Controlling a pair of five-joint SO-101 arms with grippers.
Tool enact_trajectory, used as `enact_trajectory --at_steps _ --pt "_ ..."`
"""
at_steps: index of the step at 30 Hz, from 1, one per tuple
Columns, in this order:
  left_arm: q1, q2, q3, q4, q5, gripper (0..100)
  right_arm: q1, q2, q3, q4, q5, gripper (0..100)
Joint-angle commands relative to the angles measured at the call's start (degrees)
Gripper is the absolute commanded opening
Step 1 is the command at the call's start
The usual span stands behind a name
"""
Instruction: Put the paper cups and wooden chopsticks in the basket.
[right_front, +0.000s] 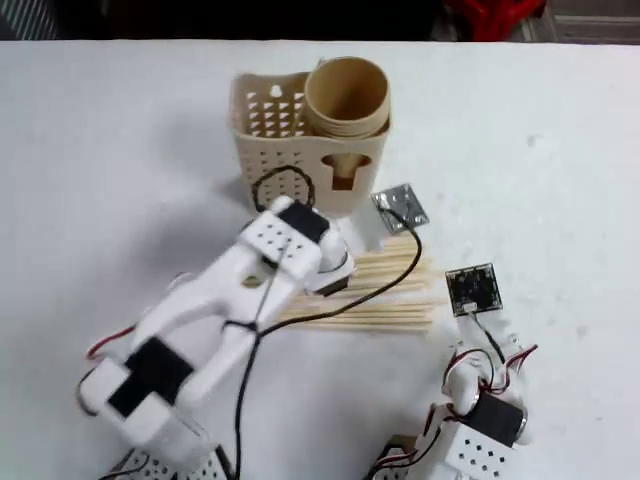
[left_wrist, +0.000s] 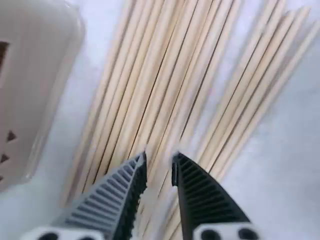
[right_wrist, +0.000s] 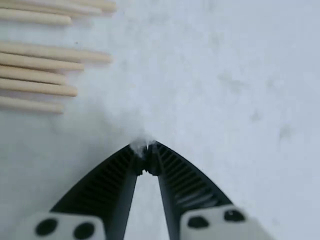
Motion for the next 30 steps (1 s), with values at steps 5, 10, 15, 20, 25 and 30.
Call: enact_trajectory --at_steps 5,10,15,20,25,30 --pt "-0.22 7.6 -5.54 -2.9 -2.9 11 0.84 -0.48 0.44 -0.75 0.53 1.5" --pt "-0.48 12.0 -7.91 -2.9 -3.16 11 0.84 -0.48 0.44 -0.75 0.53 1.5" --pt "-0.57 15.52 -9.41 -2.9 -3.16 11 0.84 -0.48 0.44 -0.75 0.53 1.5" --pt "-0.57 14.29 -8.79 -2.73 -3.16 7 0.84 -0.48 0.44 -0.75 0.53 1.5" --pt "-0.57 10.33 -9.23 0.0 -3.16 3 0.84 -0.48 0.44 -0.75 0.53 1.5" --pt "-0.57 3.47 -9.23 3.25 -2.9 2 0.84 -0.48 0.44 -0.75 0.53 1.5"
